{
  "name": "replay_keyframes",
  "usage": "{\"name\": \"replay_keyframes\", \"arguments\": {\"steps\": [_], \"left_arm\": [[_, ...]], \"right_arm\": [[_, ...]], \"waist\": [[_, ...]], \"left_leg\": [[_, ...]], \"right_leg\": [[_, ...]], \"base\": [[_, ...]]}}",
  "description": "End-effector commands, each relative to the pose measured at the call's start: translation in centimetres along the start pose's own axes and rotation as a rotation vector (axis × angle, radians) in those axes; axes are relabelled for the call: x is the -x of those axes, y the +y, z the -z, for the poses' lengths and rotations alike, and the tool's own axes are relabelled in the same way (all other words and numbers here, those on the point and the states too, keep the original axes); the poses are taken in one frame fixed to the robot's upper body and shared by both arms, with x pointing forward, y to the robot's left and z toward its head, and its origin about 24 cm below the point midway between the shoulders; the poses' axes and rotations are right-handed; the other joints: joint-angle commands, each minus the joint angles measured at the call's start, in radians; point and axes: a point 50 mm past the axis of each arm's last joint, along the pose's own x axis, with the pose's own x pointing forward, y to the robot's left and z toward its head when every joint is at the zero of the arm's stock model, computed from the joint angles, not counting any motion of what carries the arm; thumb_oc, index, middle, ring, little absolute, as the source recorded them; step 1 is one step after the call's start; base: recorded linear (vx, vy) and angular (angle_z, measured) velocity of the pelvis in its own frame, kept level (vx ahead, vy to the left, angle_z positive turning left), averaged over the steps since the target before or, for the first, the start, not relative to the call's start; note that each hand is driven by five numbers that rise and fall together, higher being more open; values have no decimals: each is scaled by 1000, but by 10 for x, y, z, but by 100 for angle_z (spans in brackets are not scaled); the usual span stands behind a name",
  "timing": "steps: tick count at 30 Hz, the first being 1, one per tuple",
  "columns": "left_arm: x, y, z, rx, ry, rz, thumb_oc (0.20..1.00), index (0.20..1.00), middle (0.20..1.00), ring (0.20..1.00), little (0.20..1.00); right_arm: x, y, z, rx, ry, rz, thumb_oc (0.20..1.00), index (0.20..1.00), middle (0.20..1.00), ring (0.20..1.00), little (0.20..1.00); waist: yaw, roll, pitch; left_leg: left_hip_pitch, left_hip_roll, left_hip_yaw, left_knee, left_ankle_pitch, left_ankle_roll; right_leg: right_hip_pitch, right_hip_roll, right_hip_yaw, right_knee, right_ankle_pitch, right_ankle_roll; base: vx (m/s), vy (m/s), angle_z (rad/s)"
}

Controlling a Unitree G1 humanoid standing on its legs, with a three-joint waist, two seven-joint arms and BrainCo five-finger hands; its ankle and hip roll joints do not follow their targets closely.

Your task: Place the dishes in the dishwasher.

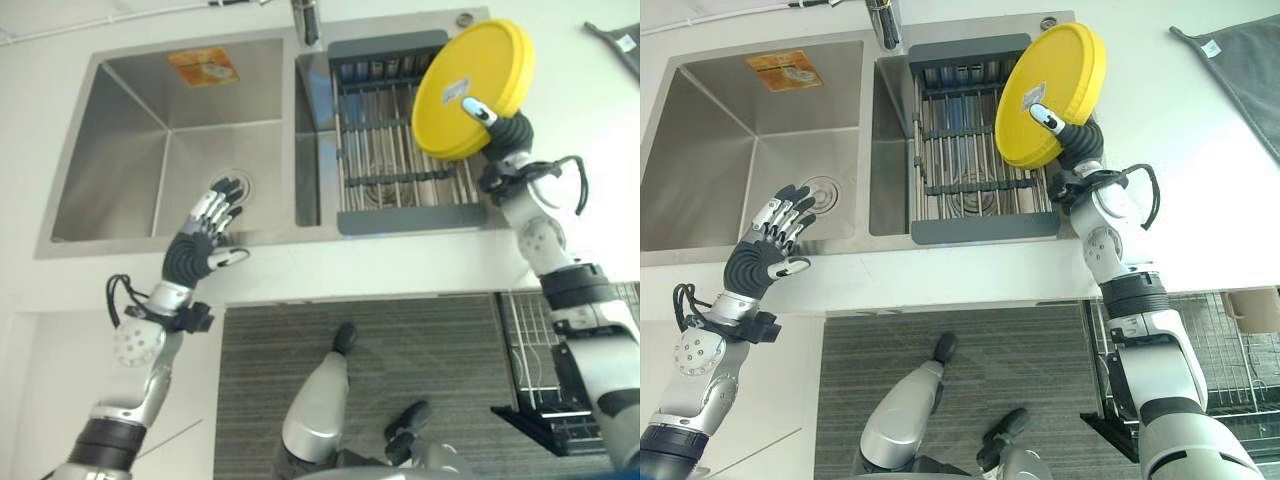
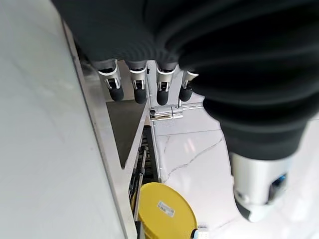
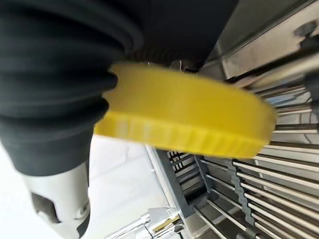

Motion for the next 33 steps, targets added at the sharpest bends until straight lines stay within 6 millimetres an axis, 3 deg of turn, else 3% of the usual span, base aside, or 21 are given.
{"name": "replay_keyframes", "arguments": {"steps": [1,4,5,6,8,17,22,33], "left_arm": [[4,-2,-13,-15,-68,-15,1000,1000,1000,1000,1000],[3,-3,-14,-50,-65,1,1000,1000,1000,1000,1000],[2,-5,-13,-46,-64,1,1000,1000,1000,1000,1000],[2,-5,-13,-45,-64,0,1000,1000,1000,1000,1000],[1,-6,-13,-40,-63,-2,1000,1000,1000,1000,1000],[0,-11,-9,-13,-49,5,1000,1000,1000,1000,1000],[-1,-14,-7,8,-40,15,1000,1000,1000,1000,1000],[2,-21,-1,41,-24,29,1000,1000,1000,1000,1000]], "right_arm": [[-2,19,-22,99,-91,-86,1000,1000,1000,1000,1000],[-1,24,-22,125,-94,-75,1000,1000,1000,1000,1000],[-2,25,-23,124,-107,-53,595,595,595,595,595],[-2,25,-23,122,-110,-49,514,514,514,514,514],[-3,23,-26,133,-134,-15,200,200,200,200,200],[-8,13,-31,154,-154,92,200,200,200,200,200],[-10,4,-31,249,-166,148,200,200,200,200,200],[-10,4,-21,132,-167,109,200,200,200,200,200]], "waist": [[23,8,-39],[19,6,-40],[19,7,-40],[19,7,-40],[19,10,-41],[23,26,-47],[28,35,-53],[31,46,-71]], "left_leg": [[36,11,-4,-91,36,11],[38,13,1,-89,34,11],[38,14,2,-88,32,11],[39,14,2,-88,32,11],[38,14,3,-86,30,12],[37,8,3,-81,26,13],[38,4,0,-80,25,13],[67,3,-5,-93,6,5]], "right_leg": [[-70,-53,71,185,-40,15],[-71,-52,75,187,-41,14],[-71,-52,77,187,-41,14],[-71,-52,77,187,-41,14],[-71,-52,77,186,-42,14],[-72,-60,74,188,-43,11],[-68,-67,68,190,-43,11],[-43,-75,67,191,-68,17]], "base": [[0,0,0],[0,0,0],[0,0,0],[1,5,-4],[-6,12,-4],[-1,6,0],[0,0,0],[21,-1,0]]}}
